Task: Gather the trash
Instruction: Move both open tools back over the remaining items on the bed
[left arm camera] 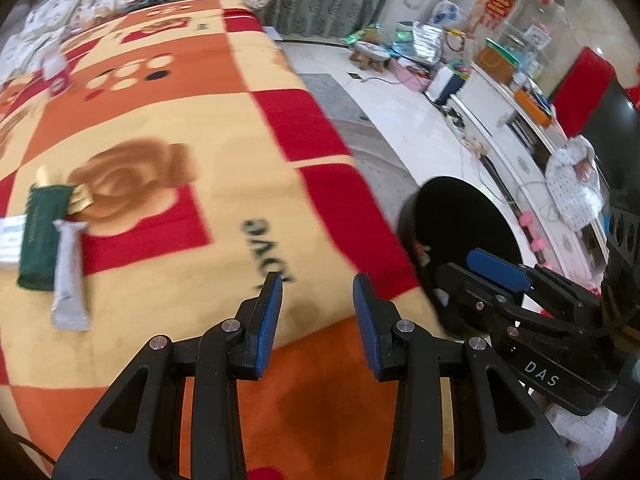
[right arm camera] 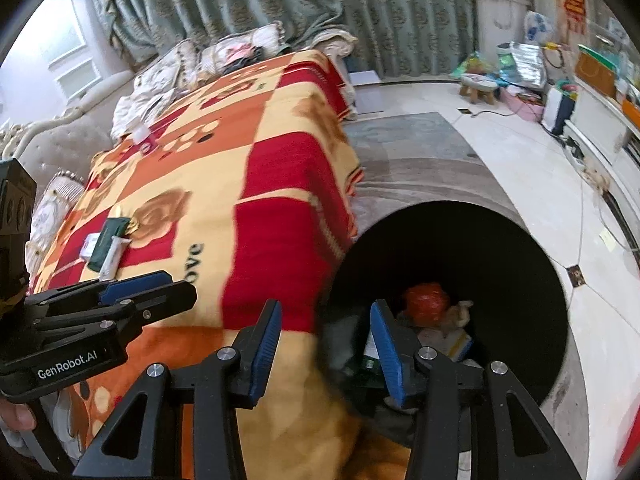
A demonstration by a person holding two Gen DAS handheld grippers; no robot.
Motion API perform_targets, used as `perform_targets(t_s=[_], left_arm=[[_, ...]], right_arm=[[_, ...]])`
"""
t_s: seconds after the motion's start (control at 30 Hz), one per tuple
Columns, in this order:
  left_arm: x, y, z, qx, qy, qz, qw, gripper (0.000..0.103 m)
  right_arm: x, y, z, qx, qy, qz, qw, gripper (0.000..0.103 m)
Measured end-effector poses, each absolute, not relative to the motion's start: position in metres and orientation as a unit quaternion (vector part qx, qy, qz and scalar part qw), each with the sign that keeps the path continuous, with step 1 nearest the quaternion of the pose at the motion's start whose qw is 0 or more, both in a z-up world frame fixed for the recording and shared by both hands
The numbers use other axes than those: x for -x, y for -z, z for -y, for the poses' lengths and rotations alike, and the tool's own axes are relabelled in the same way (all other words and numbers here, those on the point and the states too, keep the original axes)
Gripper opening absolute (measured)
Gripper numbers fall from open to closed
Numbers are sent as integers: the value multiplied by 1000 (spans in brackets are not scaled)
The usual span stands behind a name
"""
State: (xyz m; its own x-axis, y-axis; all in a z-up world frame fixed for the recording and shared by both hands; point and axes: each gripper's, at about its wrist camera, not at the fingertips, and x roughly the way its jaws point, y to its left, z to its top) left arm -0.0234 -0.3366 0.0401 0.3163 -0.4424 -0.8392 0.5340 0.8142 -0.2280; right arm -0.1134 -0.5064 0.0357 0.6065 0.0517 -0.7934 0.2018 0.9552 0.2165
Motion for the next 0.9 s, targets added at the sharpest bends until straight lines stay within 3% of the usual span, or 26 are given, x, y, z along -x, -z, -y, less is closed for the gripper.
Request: perform_targets(t_s=[0.6, 0.9], left_arm=[[-33, -34, 206, 11, 176, -502, 847, 35], [-55, -17, 210, 6, 182, -513, 839, 34]], right_arm=[[72, -34, 415, -99, -41, -459, 882, 51], [59, -28, 394, -89, -64, -468, 877, 52]])
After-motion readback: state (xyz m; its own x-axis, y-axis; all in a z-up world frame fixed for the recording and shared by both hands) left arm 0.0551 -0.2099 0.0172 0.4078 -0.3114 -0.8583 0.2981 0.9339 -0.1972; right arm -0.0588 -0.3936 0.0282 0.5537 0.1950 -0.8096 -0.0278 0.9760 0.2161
